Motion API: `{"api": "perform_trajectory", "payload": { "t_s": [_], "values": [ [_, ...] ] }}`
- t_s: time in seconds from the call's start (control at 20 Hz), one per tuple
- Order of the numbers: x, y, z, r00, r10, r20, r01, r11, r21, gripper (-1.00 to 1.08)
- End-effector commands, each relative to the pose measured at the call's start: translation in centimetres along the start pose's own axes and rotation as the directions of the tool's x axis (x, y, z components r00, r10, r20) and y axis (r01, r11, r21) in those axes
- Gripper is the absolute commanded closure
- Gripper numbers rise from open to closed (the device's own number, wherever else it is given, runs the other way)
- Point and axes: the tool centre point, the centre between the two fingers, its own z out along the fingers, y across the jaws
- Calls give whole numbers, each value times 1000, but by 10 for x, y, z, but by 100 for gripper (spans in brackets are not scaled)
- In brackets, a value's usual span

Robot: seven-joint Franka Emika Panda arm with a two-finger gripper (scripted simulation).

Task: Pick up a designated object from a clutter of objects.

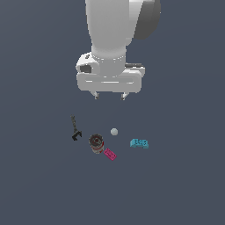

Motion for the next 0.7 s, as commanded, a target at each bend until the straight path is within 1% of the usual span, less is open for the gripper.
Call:
{"api": "perform_trajectory", "payload": {
  "t_s": [0.0, 0.15, 0.45, 0.65],
  "values": [
    [0, 0, 0, 1000, 0, 0, 0, 1000, 0, -92],
    [0, 2, 2, 1000, 6, 4, -6, 1000, 5, -92],
    [-2, 14, 13, 999, 40, 25, -41, 999, 29, -92],
    [-2, 14, 13, 999, 41, 26, -42, 999, 29, -92]
  ]
}}
